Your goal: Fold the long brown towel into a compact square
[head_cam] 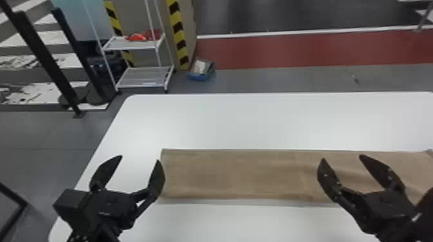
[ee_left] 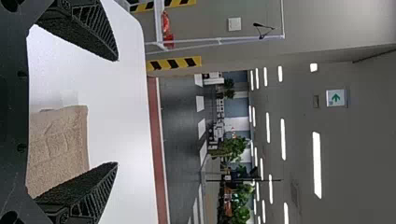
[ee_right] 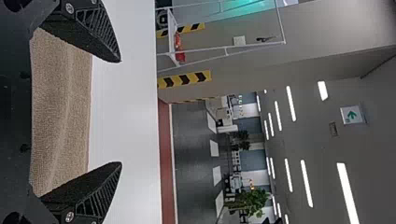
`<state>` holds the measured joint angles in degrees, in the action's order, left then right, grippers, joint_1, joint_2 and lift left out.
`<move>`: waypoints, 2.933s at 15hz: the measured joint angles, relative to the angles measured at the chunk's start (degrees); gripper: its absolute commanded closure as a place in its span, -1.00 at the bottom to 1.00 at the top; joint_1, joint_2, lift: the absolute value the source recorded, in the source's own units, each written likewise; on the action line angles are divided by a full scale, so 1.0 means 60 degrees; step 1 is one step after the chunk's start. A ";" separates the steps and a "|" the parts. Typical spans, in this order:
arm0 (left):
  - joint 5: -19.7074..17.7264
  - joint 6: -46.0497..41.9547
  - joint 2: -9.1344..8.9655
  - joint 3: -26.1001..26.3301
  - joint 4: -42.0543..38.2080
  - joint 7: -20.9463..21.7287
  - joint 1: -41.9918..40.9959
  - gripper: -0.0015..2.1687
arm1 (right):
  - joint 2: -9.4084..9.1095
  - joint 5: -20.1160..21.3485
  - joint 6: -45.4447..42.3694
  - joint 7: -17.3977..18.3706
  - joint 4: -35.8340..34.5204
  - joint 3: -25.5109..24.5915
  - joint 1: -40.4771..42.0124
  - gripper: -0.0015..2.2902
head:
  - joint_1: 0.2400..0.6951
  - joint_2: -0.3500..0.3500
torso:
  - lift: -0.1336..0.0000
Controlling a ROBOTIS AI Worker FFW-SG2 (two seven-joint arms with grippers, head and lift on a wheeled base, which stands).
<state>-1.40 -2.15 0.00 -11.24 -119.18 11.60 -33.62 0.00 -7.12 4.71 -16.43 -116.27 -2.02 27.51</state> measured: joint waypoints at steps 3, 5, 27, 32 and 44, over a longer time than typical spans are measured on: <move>-0.0010 -0.0018 0.0000 0.0000 -0.0028 -0.0005 -0.0030 -0.92 | 0.0000 -0.0015 0.0000 -0.0001 -0.0002 -0.0001 0.0023 -0.91 | 1.00 0.40 | -0.85; -0.0015 -0.0021 0.0000 0.0005 -0.0058 -0.0006 -0.0050 -0.92 | 0.0000 -0.0015 0.0000 0.0000 -0.0051 -0.0007 0.0067 -0.91 | 1.00 0.40 | -0.85; -0.0530 0.6061 0.0000 -0.0370 -0.0118 0.1175 0.1657 -0.81 | 0.0000 -0.0036 0.0055 0.0056 -0.0162 -0.0035 0.0179 -0.91 | 1.00 0.35 | -0.85; -0.0745 0.7595 0.0000 -0.0634 0.0187 0.1436 0.2394 -0.81 | 0.0000 -0.0049 0.0030 0.0051 -0.0027 -0.0045 0.0119 -0.91 | 1.00 0.34 | -0.85; -0.0594 0.7852 0.0000 -0.0902 0.0830 0.1589 0.2894 -0.64 | 0.0000 -0.0057 0.0000 0.0049 0.0161 -0.0138 0.0044 -0.91 | 1.00 0.37 | -0.85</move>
<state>-4.97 44.97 0.00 -16.65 -114.20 21.13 -16.25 0.00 -7.46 4.70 -16.13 -115.31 -2.85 27.77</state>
